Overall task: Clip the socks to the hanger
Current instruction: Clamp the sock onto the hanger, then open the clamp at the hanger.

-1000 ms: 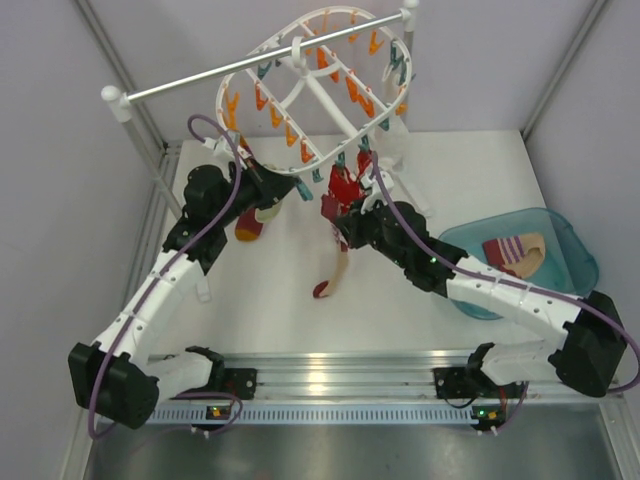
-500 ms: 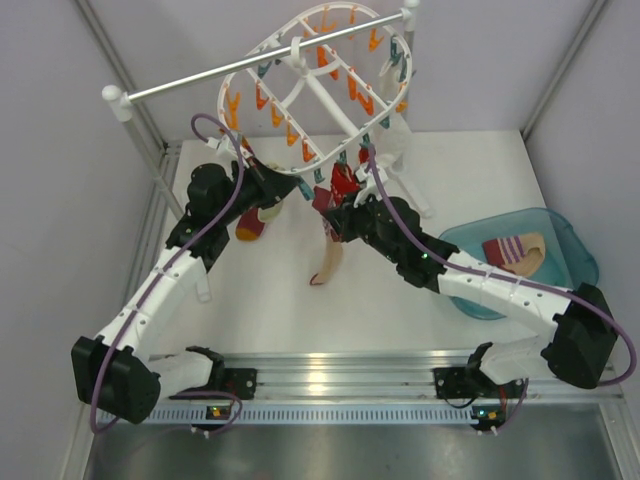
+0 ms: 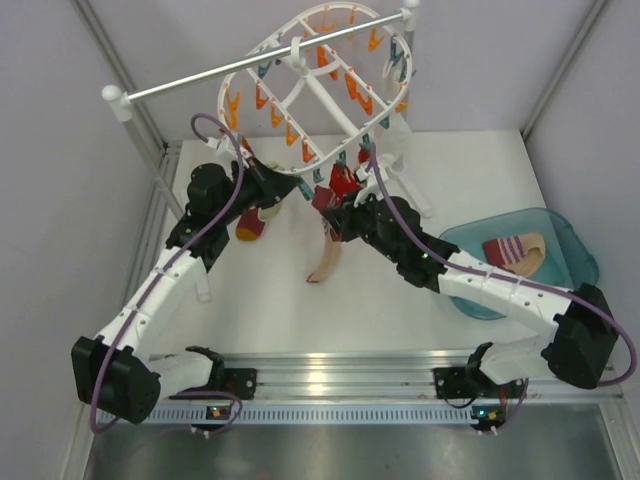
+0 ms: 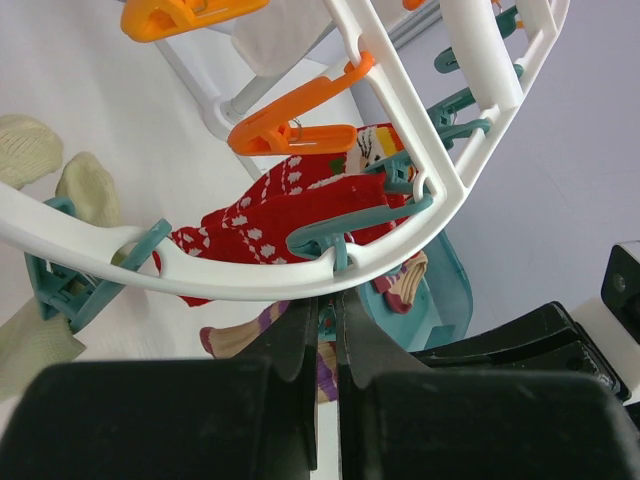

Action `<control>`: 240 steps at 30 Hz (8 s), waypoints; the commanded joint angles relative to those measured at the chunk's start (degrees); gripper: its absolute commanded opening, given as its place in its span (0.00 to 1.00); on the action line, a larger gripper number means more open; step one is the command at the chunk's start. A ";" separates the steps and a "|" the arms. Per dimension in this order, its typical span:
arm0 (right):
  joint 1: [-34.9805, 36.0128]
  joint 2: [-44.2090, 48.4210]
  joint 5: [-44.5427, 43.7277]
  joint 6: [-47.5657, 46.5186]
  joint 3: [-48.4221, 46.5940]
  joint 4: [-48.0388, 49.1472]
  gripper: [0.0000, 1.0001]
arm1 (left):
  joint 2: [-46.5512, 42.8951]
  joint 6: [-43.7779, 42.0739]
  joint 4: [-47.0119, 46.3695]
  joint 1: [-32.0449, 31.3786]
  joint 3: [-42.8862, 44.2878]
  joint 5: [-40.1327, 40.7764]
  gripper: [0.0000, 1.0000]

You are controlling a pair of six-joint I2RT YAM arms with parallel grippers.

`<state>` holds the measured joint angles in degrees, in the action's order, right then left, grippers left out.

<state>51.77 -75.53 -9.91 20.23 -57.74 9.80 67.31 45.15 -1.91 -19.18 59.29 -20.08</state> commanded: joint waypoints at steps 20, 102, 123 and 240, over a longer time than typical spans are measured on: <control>-0.70 0.64 -0.99 1.74 1.13 1.54 0.00 | 0.01 4.60 -2.66 1.86 2.94 -1.72 0.00; -0.18 -6.12 4.46 0.43 -11.00 3.12 0.00 | -1.65 0.91 -3.18 2.30 1.36 -1.72 0.52; -5.72 -0.83 15.79 -26.64 5.79 31.31 0.37 | -1.57 1.00 -3.01 4.59 1.62 -6.03 0.25; -9.23 -9.82 34.69 -15.75 -22.87 -7.96 0.00 | -3.77 -20.10 -1.95 -9.74 3.29 16.82 0.29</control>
<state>42.19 -87.39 18.94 3.77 -78.87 0.01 62.67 24.21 -1.72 -29.80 60.93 -9.67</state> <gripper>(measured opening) 0.178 0.288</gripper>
